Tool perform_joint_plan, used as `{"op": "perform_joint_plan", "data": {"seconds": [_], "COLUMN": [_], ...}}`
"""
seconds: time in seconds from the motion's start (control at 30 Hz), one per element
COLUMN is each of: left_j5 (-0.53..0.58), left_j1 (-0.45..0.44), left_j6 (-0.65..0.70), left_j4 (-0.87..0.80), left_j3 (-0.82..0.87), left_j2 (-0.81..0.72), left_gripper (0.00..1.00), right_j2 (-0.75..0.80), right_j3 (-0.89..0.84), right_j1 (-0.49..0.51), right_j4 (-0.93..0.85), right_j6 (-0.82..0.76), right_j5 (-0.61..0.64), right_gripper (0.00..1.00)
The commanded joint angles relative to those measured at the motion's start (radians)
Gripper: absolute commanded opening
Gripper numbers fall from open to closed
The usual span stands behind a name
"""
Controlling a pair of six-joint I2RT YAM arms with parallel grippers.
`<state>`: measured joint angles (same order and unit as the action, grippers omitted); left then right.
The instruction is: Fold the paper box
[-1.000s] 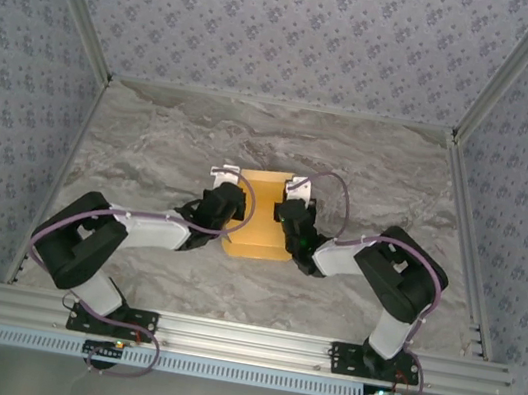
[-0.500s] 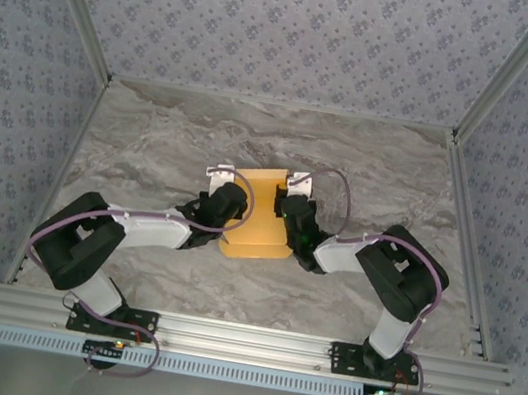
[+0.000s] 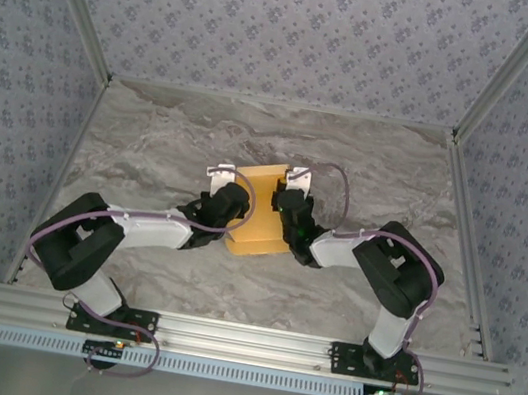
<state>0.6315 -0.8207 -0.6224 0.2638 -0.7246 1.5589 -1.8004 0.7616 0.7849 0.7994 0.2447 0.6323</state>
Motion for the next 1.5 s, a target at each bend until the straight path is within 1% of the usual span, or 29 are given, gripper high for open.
{"op": "perform_joint_plan", "data": {"seconds": [0.0,0.1,0.13,0.23,0.33,0.43,0.57,0.67,0.73,0.77,0.8,0.9,1.0,1.07,1.13,1.2,1.27,1.33,1.37,1.43,1.47], "left_j5": [0.040,0.049,0.051,0.056,0.076,0.082,0.059,0.042,0.002,-0.022,-0.047,-0.129,-0.182,-0.232,-0.299,-0.346,-0.357,-0.360,-0.360,-0.364,-0.364], "left_j1": [-0.004,0.005,0.009,0.019,0.019,0.020,0.025,0.031,0.042,0.044,0.044,0.044,0.044,0.047,0.052,0.061,0.071,0.087,0.097,0.124,0.137], "left_j6": [-0.022,-0.030,-0.032,-0.017,0.003,0.002,-0.061,-0.165,-0.232,-0.240,-0.243,-0.250,-0.269,-0.274,-0.285,-0.291,-0.289,-0.277,-0.267,-0.216,-0.184], "left_j4": [-0.061,-0.094,-0.103,-0.114,-0.105,-0.116,-0.188,-0.293,-0.377,-0.399,-0.406,-0.377,-0.338,-0.343,-0.350,-0.353,-0.371,-0.395,-0.412,-0.444,-0.455], "left_j3": [-0.029,-0.049,-0.055,-0.073,-0.087,-0.107,-0.145,-0.189,-0.234,-0.250,-0.264,-0.260,-0.244,-0.253,-0.260,-0.257,-0.253,-0.249,-0.251,-0.266,-0.279], "left_j2": [-0.022,-0.016,-0.013,0.003,0.033,0.069,0.081,0.077,0.085,0.092,0.099,0.098,0.089,0.082,0.061,0.025,-0.022,-0.079,-0.105,-0.153,-0.168], "left_gripper": [0.00,0.00,0.00,0.00,0.00,0.00,0.00,0.00,0.00,0.03,0.08,0.26,0.44,0.48,0.53,0.54,0.56,0.58,0.60,0.62,0.65], "right_j2": [0.045,0.127,0.160,0.263,0.390,0.513,0.666,0.745,0.781,0.794,0.806,0.833,0.849,0.852,0.846,0.839,0.844,0.851,0.852,0.850,0.844], "right_j3": [-0.017,-0.066,-0.095,-0.178,-0.219,-0.238,-0.260,-0.246,-0.245,-0.248,-0.257,-0.281,-0.298,-0.279,-0.231,-0.184,-0.142,-0.103,-0.097,-0.127,-0.134], "right_j1": [-0.009,-0.026,-0.039,-0.091,-0.134,-0.163,-0.208,-0.225,-0.226,-0.226,-0.227,-0.225,-0.231,-0.237,-0.256,-0.275,-0.297,-0.321,-0.327,-0.328,-0.329], "right_j4": [-0.014,-0.033,-0.025,-0.037,-0.157,-0.284,-0.403,-0.545,-0.591,-0.595,-0.592,-0.573,-0.567,-0.627,-0.743,-0.845,-0.936,-1.052,-1.073,-1.008,-1.001], "right_j6": [0.035,0.001,-0.034,-0.071,-0.102,-0.132,-0.120,-0.083,-0.026,0.001,0.030,0.090,0.114,0.130,0.155,0.206,0.319,0.551,0.620,0.684,0.712], "right_j5": [-0.042,-0.195,-0.281,-0.533,-0.667,-0.717,-0.739,-0.706,-0.697,-0.699,-0.698,-0.669,-0.640,-0.618,-0.600,-0.586,-0.573,-0.546,-0.563,-0.633,-0.641], "right_gripper": [0.40,0.49,0.51,0.57,0.60,0.61,0.61,0.63,0.63,0.63,0.63,0.63,0.63,0.66,0.67,0.68,0.68,0.72,0.72,0.72,0.72]}}
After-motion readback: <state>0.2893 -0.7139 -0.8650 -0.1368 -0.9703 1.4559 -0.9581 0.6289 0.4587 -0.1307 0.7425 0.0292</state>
